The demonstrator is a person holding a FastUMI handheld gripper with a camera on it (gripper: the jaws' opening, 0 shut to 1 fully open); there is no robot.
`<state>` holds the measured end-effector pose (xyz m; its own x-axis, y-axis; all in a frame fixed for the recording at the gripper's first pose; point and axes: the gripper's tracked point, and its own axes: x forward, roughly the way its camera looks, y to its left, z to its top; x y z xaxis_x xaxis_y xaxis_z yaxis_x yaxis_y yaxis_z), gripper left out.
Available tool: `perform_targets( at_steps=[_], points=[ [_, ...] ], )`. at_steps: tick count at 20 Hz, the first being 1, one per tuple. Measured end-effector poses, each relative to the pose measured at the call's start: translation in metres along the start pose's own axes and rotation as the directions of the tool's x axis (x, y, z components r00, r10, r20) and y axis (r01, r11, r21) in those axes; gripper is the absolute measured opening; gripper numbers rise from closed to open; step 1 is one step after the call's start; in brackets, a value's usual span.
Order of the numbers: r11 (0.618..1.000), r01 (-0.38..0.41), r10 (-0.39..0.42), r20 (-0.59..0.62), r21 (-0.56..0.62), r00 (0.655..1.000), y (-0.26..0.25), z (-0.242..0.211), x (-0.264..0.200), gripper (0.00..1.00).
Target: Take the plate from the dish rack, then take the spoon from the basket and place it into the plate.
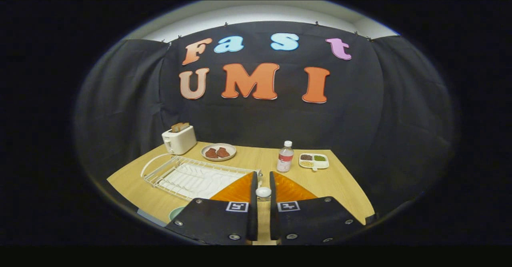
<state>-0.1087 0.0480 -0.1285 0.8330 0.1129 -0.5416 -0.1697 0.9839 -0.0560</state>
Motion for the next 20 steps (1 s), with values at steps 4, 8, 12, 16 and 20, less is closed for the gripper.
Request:
perform_targets(
  at_steps=[4, 8, 12, 16, 20],
  points=[
    [0.996, -0.084, 0.084, 0.007, 0.0, 0.996, 0.033, -0.001, -0.005, 0.12],
    [0.987, -0.159, 0.158, -0.044, -0.005, 0.986, 0.062, -0.026, -0.002, 0.12],
    [0.969, -0.246, 0.247, -0.086, 0.024, 0.965, 0.091, -0.043, -0.001, 0.12],
    [0.943, -0.332, 0.332, -0.131, 0.02, 0.934, 0.118, -0.063, -0.001, 0.12],
    [0.917, -0.398, 0.398, -0.165, 0.037, 0.902, 0.141, -0.085, 0.002, 0.12]
  ],
)
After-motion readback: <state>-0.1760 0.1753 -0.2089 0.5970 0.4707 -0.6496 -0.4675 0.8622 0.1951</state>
